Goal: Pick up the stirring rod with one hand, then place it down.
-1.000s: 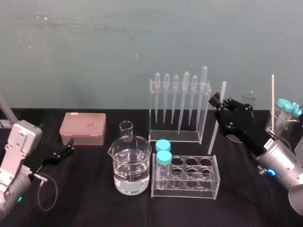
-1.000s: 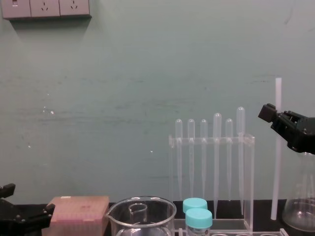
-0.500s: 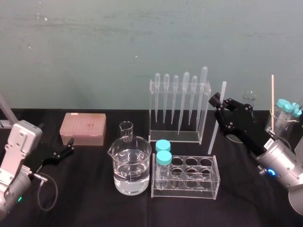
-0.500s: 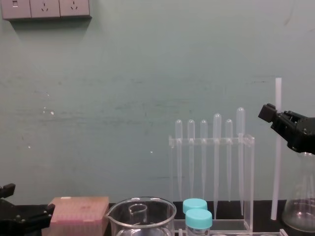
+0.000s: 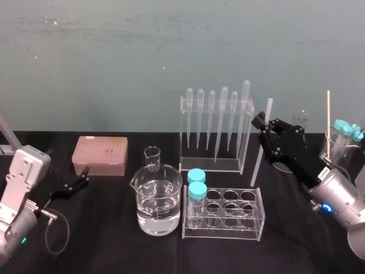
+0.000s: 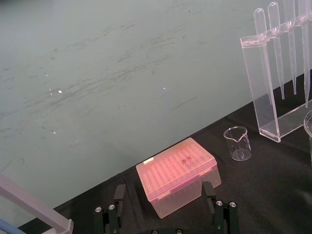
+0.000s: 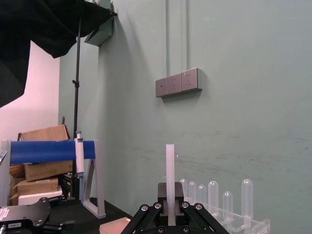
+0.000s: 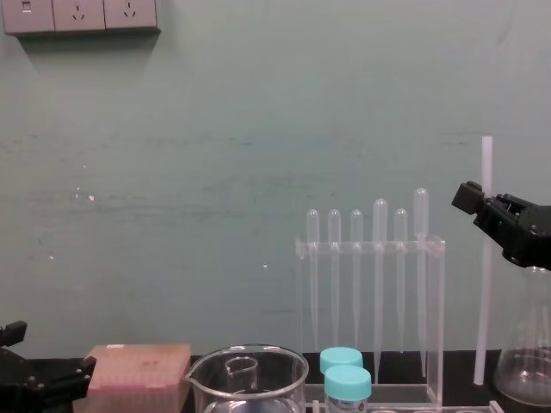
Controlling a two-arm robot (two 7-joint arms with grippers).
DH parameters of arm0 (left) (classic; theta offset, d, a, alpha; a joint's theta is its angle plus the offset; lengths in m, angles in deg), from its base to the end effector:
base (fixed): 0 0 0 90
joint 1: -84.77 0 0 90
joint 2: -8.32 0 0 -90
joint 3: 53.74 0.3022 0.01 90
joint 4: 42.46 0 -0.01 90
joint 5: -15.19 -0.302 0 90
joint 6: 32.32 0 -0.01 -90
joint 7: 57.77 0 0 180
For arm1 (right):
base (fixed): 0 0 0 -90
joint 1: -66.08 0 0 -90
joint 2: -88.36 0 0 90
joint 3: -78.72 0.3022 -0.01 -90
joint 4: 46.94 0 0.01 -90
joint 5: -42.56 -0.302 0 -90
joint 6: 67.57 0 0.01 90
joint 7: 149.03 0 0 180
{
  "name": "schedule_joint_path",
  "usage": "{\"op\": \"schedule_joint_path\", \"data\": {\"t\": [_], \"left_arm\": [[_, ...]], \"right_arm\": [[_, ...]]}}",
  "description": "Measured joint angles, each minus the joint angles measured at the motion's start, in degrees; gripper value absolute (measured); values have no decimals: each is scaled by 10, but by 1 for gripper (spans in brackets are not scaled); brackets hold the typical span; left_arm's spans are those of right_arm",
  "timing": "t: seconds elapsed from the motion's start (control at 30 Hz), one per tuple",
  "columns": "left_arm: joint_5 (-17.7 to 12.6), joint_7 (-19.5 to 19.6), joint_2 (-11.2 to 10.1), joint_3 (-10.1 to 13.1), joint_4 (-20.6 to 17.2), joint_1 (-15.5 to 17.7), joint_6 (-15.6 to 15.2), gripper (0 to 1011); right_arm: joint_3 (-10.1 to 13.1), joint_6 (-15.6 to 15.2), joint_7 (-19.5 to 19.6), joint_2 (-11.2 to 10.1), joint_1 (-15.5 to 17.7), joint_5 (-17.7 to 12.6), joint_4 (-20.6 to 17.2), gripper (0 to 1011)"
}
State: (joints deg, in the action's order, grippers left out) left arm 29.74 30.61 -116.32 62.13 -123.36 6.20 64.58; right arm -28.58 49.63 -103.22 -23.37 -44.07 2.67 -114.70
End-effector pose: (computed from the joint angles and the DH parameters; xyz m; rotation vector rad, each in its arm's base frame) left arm 0.3536 0.0913 -0.3109 0.3045 -0.2848 1.2479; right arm 0.4126 -0.0787 -0.3035 0.3738 -0.2167 -0.7443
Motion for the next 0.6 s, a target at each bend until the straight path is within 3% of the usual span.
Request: {"op": "schedule_joint_path", "data": {"t": [0.23,0.6], "left_arm": [[0,0,0,0,0,0,0,1000],[0,0,0,0,0,0,0,1000]], "right_arm": [[1,0,-2,0,0,0,0,66],[9,-26,-45,-9,12,-18,-20,66]]}}
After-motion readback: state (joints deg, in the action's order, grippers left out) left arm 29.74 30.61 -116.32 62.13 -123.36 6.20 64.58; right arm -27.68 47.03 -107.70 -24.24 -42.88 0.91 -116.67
